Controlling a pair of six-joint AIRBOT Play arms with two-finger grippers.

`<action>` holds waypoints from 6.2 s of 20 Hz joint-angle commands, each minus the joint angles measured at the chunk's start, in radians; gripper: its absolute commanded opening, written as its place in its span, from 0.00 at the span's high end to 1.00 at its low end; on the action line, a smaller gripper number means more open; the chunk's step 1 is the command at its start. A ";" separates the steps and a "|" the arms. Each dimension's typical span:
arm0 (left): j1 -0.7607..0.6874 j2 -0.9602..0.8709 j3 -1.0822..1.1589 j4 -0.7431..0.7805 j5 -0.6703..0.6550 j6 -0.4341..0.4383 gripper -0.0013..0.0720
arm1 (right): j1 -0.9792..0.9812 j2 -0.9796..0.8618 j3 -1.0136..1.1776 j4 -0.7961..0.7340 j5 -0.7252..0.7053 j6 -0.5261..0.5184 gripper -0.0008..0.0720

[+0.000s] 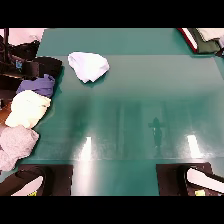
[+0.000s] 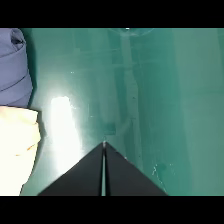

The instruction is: Fold the shirts.

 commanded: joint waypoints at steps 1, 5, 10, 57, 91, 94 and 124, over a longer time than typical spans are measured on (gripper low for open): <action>0.000 0.000 -0.001 0.000 0.000 0.000 0.94 | 0.000 0.000 -0.001 0.001 0.002 0.000 0.97; 0.000 0.000 -0.001 0.000 0.001 0.000 0.94 | 0.000 -0.004 -0.001 0.000 0.000 0.000 0.97; 0.000 0.000 -0.001 0.000 0.001 0.000 0.94 | 0.000 -0.004 -0.001 0.000 0.000 0.000 0.97; -0.040 -0.382 0.579 -0.654 0.247 0.379 0.95 | 0.010 0.058 0.000 0.010 -0.147 0.000 0.97; -0.396 -0.351 -0.196 -0.549 0.098 0.177 0.13 | 0.009 0.243 -0.001 0.000 -0.155 0.000 0.97; -0.474 -0.351 -0.325 -0.547 0.206 0.175 0.13 | 0.009 0.243 -0.001 0.000 -0.155 0.000 0.97; -0.540 -0.218 -0.253 -0.037 -0.006 0.105 0.94 | 0.377 0.233 -0.751 0.137 -0.254 0.000 0.14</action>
